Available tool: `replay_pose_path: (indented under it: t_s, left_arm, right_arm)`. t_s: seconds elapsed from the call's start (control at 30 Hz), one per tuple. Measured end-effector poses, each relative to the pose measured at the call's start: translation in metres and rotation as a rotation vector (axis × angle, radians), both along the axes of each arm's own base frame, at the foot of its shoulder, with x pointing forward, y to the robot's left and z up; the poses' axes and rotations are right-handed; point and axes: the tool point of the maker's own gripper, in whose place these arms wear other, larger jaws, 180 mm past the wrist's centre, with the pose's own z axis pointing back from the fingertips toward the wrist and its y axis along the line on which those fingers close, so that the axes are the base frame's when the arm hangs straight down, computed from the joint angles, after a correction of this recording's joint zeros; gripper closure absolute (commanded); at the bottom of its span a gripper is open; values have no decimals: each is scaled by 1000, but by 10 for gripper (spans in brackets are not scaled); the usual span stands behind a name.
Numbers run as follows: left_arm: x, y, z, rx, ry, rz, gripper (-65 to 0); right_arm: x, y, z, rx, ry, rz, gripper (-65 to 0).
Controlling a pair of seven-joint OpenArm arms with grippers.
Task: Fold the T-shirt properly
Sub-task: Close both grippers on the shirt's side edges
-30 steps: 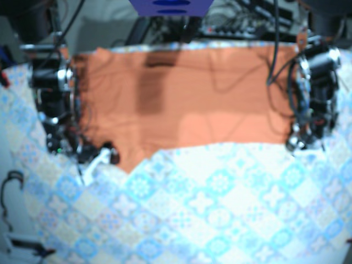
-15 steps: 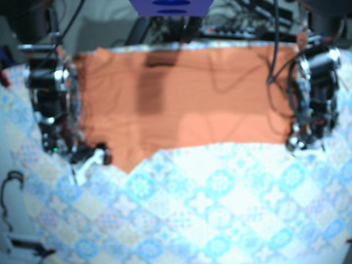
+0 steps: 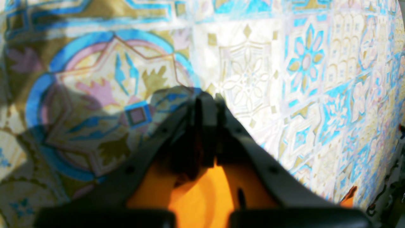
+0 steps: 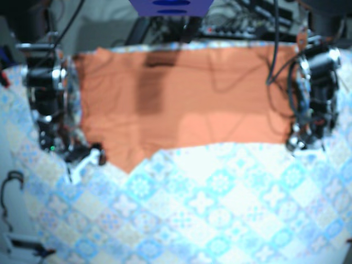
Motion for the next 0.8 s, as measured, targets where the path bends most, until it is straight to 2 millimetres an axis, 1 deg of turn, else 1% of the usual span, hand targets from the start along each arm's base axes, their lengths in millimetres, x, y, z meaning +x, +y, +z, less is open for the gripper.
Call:
replay_pose_path:
  t_s: [0.17, 0.33, 0.73, 0.8]
  left_arm:
    - [0, 0, 0, 0, 0, 0, 0]
    - [0, 0, 0, -2, 2, -2, 0]
    - [0, 0, 0, -1, 0, 0, 0]
    - [0, 0, 0, 0, 0, 0, 0]
  right_arm:
    - [1, 12, -1, 16, 0, 11, -373]
    - [1, 18, -2, 25, 0, 17, -370]
    - [-9, 19, -9, 51, -14, -7, -369]
    - [-9, 21, -9, 51, -12, -5, -360]
